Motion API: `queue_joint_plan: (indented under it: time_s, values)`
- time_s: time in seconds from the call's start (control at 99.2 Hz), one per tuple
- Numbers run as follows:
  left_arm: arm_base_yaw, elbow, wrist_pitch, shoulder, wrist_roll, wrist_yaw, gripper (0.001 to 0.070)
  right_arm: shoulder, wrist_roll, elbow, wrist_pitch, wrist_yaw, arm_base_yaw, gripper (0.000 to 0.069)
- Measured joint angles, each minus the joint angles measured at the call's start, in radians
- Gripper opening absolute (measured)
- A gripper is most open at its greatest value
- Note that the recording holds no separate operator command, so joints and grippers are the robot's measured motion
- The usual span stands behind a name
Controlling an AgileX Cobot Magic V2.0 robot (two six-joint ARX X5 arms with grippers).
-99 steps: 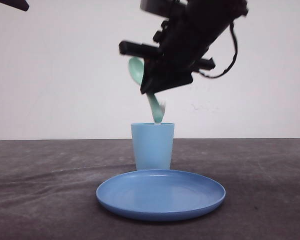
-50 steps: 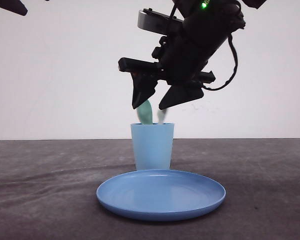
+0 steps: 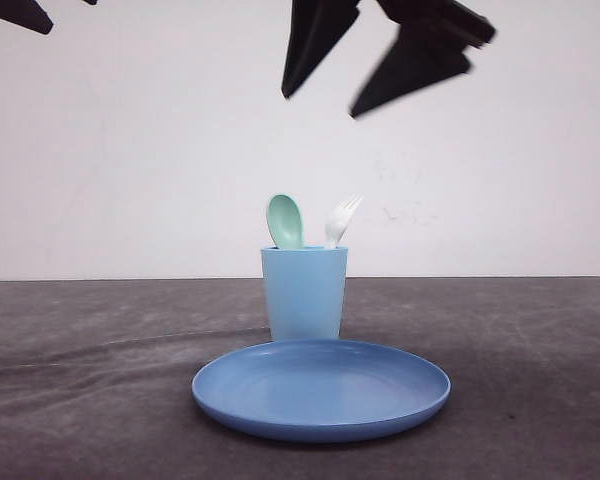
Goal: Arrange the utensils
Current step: 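Open the right gripper to release the spoon and raise it, then lower the open right gripper around the light blue cup and close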
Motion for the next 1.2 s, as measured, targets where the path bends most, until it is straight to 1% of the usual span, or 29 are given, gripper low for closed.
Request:
queue_joint_plan:
  time_s: [0.05,0.091,0.151,0.252,0.534,0.665,0.796,0.917,1.078,1.199]
  values:
    - [0.0,0.0,-0.005,0.0,0.0,0.0,0.0235,0.006,0.026,0.0,-0.057,0.001,0.0,0.0622]
    - [0.0,0.0,-0.01,0.0,0.0,0.0,0.0235,0.014,0.042,0.0,-0.093,0.004,0.0,0.0684]
    - [0.0,0.0,-0.011,0.0,0.0,0.0,0.0235,0.031,0.057,0.0,-0.118,0.014,0.0,0.0681]
    - [0.0,0.0,-0.011,0.0,0.0,0.0,0.0235,0.063,0.074,0.0,-0.11,0.035,-0.002,0.0681]
    - [0.0,0.0,-0.018,0.0,0.0,0.0,0.0235,0.235,0.123,0.0,-0.018,0.039,-0.006,0.0681]
    - [0.0,0.0,-0.034,0.0,0.0,0.0,0.0235,0.314,0.128,0.0,0.05,0.042,-0.021,0.0681]
    - [0.0,0.0,-0.046,0.0,0.0,0.0,0.0235,0.358,0.138,0.0,0.125,0.016,-0.05,0.0681]
    - [0.0,0.0,-0.048,0.0,0.0,0.0,0.0235,0.388,0.147,0.0,0.179,-0.028,-0.081,0.0681]
    - [0.0,0.0,-0.053,0.0,0.0,0.0,0.0235,0.435,0.151,0.006,0.194,-0.067,-0.105,0.0681]
    - [0.0,0.0,-0.056,0.0,0.001,0.0,0.0235,0.476,0.149,0.048,0.193,-0.08,-0.105,0.0681]
